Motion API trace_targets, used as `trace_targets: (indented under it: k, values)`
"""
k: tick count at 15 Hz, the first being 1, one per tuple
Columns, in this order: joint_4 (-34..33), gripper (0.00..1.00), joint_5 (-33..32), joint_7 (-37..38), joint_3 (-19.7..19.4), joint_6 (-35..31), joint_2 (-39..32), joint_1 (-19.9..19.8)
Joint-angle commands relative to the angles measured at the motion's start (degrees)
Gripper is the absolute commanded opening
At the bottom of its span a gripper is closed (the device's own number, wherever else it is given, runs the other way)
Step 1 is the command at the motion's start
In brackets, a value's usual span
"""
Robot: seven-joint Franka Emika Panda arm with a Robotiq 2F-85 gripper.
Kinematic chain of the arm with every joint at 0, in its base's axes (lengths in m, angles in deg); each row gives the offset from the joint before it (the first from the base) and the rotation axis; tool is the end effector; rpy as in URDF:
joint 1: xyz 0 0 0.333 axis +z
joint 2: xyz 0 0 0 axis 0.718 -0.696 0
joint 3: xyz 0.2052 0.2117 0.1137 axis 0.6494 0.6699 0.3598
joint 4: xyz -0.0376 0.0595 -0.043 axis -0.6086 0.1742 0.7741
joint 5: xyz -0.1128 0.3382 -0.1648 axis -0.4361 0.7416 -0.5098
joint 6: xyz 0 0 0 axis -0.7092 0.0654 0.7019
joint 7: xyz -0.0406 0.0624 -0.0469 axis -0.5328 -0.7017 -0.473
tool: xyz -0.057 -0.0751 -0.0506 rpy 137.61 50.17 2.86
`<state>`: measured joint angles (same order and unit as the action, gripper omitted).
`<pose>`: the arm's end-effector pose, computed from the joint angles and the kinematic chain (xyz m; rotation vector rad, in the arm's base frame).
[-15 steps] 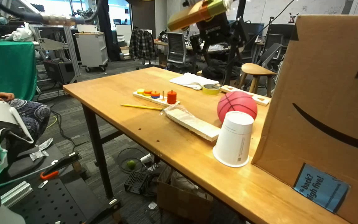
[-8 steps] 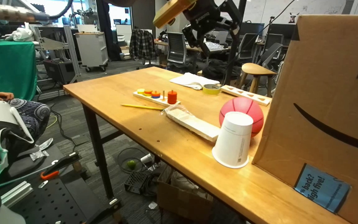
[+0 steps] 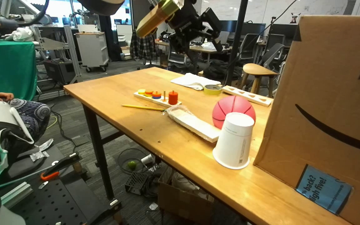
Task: Move the ball towards the box
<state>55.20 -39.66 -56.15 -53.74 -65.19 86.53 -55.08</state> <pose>0.4628 -0.0336 0.4365 2.5651 0.1425 0.6861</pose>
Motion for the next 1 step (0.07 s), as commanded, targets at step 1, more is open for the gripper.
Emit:
trace_targets:
  k: [1]
  values:
    - [0.0,1.0,0.3,-0.2,0.0,0.1,0.1,0.0]
